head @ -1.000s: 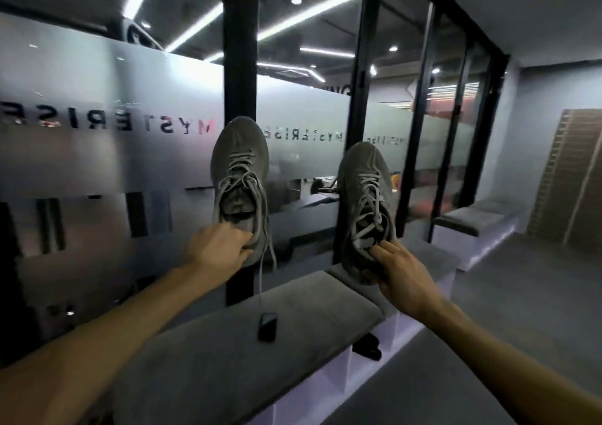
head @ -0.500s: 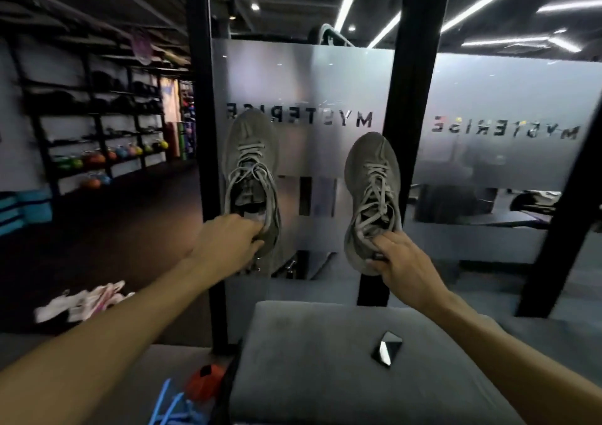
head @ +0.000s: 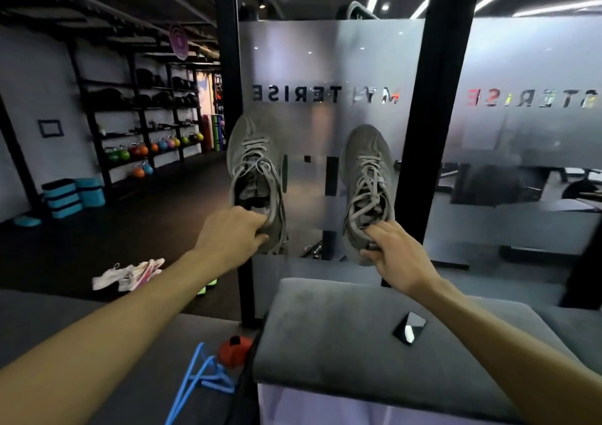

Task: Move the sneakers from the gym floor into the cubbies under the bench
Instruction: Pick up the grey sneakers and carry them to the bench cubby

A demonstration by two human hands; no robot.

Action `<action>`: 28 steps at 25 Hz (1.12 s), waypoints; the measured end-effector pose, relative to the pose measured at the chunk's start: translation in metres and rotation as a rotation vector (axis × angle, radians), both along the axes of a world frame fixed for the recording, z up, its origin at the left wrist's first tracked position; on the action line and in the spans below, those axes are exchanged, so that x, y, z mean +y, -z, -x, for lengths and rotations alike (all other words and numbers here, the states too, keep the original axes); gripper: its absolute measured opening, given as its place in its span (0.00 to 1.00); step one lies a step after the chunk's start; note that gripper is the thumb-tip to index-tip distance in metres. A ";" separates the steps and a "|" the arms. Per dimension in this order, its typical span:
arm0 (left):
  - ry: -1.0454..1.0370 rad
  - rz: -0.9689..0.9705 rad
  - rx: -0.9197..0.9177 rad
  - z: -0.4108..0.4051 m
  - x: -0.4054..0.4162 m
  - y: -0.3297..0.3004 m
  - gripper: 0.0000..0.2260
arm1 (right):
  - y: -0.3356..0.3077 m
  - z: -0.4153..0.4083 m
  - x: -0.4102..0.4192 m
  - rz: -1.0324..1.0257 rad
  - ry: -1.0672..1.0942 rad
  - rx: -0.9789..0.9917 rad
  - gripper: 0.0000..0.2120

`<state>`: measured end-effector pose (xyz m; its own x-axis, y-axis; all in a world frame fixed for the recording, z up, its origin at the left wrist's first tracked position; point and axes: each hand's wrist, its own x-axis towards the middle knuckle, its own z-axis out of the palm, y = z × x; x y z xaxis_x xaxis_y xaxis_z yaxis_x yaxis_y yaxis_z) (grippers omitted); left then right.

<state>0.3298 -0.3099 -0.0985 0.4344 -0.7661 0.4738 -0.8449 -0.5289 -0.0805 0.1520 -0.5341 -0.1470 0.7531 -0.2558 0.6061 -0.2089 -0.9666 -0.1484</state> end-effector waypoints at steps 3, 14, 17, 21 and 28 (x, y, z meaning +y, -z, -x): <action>0.014 -0.030 -0.048 0.004 -0.002 0.025 0.07 | 0.022 -0.001 0.003 -0.007 0.017 0.013 0.06; 0.017 0.036 -0.041 -0.079 -0.103 0.230 0.07 | 0.217 -0.087 -0.089 0.043 0.043 -0.063 0.08; 0.016 0.047 -0.031 -0.096 -0.118 0.290 0.07 | 0.279 -0.105 -0.106 0.047 0.049 -0.078 0.07; 0.026 0.020 -0.036 -0.113 -0.123 0.378 0.08 | 0.364 -0.121 -0.113 0.025 0.054 -0.063 0.06; 0.021 -0.079 0.020 -0.117 -0.084 0.491 0.10 | 0.474 -0.125 -0.075 -0.026 0.055 -0.037 0.08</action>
<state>0.4471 -0.3944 -0.5895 0.4263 -0.8098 0.4031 -0.8577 -0.5035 -0.1044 0.2767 -0.6091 -0.6208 0.7150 -0.3123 0.6255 -0.2553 -0.9495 -0.1822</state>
